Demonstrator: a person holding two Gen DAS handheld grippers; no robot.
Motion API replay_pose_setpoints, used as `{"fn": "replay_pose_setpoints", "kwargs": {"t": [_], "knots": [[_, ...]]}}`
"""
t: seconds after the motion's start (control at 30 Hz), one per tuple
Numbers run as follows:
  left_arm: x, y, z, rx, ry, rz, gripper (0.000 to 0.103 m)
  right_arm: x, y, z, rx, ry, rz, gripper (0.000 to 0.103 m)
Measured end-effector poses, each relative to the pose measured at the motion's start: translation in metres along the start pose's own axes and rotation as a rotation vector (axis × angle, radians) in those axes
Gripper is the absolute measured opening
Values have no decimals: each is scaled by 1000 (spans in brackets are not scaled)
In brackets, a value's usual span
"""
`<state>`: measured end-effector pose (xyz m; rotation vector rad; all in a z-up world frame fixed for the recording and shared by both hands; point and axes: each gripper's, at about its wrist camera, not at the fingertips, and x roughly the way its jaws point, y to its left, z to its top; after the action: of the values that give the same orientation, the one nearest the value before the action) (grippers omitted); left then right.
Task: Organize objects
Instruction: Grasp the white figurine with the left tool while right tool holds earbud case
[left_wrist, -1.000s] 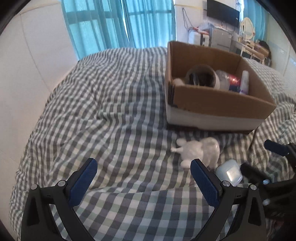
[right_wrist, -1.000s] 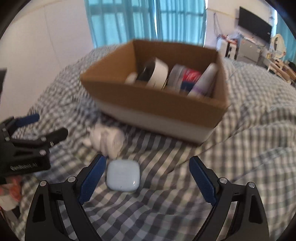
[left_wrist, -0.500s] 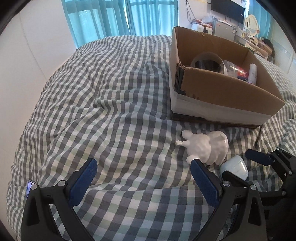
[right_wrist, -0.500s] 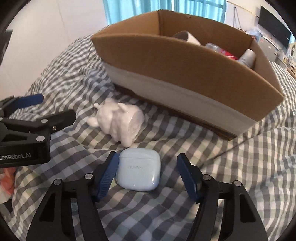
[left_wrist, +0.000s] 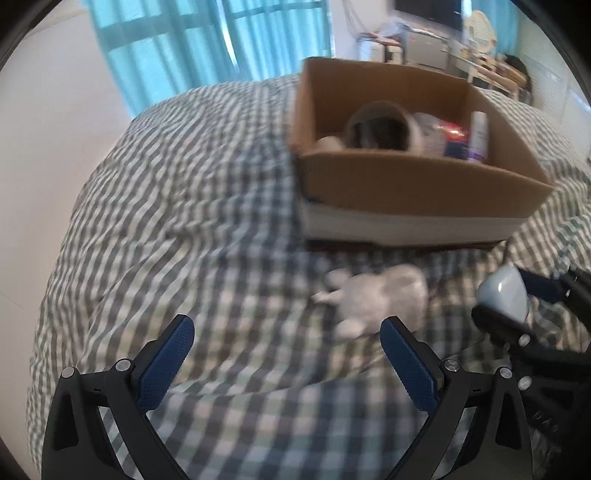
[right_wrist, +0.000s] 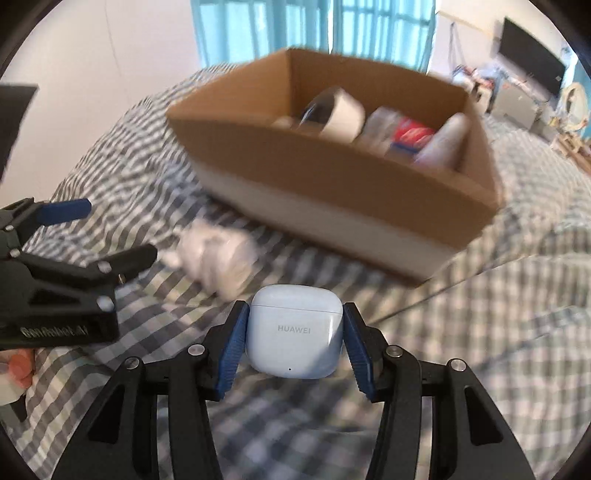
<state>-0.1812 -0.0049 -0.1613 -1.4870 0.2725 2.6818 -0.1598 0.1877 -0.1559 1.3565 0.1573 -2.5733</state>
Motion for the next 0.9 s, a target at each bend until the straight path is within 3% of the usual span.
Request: {"fn": "replay_pose_setpoints", "kwargs": {"t": [0.23, 0.4, 0.47, 0.6, 0.9], "knots": [[22, -30, 20, 3, 50, -116, 103, -17, -33, 3, 77, -41, -14, 51], [47, -41, 25, 10, 66, -120, 103, -22, -41, 6, 92, -64, -1, 51], [54, -42, 24, 9, 79, -124, 101, -21, -42, 7, 94, -66, 5, 51], [66, -38, 25, -16, 102, -150, 83, -19, -44, 5, 101, -60, 10, 51], [47, -44, 15, 32, 106, -193, 82, -29, -43, -7, 91, -59, -37, 51]]}}
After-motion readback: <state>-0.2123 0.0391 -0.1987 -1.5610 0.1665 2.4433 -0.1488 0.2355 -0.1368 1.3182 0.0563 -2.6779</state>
